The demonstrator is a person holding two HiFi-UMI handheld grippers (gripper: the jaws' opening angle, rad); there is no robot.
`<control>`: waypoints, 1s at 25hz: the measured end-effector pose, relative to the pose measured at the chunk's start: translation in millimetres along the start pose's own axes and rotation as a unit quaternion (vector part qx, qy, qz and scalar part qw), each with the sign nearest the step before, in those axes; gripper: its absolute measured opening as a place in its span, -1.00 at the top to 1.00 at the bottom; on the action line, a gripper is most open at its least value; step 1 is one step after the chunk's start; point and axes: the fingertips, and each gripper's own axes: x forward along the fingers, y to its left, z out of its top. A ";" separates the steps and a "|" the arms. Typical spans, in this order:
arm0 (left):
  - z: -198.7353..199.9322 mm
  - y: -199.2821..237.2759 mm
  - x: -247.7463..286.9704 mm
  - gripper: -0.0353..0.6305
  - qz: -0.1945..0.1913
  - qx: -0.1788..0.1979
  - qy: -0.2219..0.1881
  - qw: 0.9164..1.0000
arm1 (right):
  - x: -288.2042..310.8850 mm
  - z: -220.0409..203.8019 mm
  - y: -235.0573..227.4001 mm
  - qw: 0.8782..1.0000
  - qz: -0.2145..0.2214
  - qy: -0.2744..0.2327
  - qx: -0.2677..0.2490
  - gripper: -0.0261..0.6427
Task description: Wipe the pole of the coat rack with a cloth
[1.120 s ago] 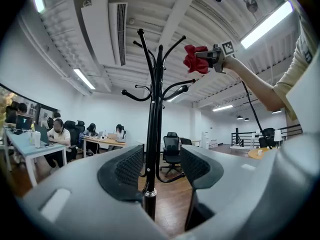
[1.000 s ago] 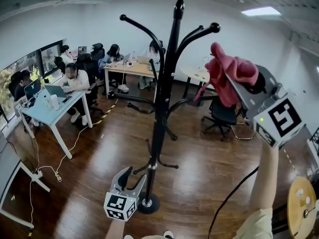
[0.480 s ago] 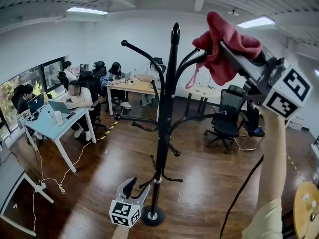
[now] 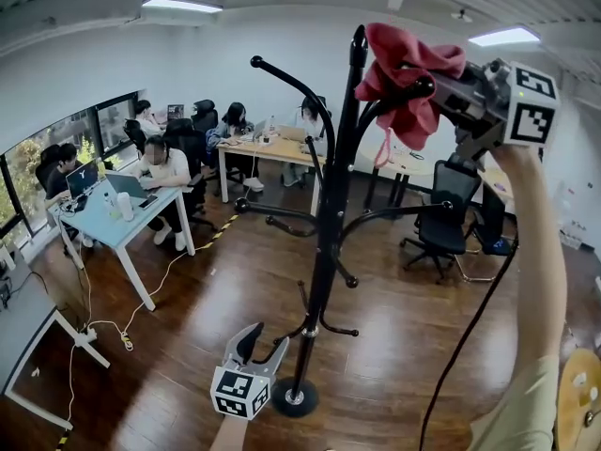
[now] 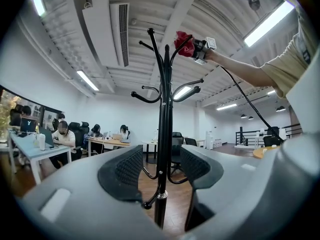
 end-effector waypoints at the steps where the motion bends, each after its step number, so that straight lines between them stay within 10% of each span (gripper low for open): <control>1: 0.3 0.1 0.1 0.23 0.002 0.000 -0.001 1.000 | 3.4 -8.2 -3.9 1.000 0.001 0.000 0.010 0.79; 16: 1.0 14.9 -10.3 0.23 0.042 -0.002 0.000 0.999 | 34.4 -97.9 -41.8 0.987 0.039 -0.014 0.155 0.80; 25: -1.6 12.6 -13.3 0.23 0.035 -0.002 0.002 0.999 | 23.1 -123.9 -31.7 0.987 -0.011 0.025 0.157 0.81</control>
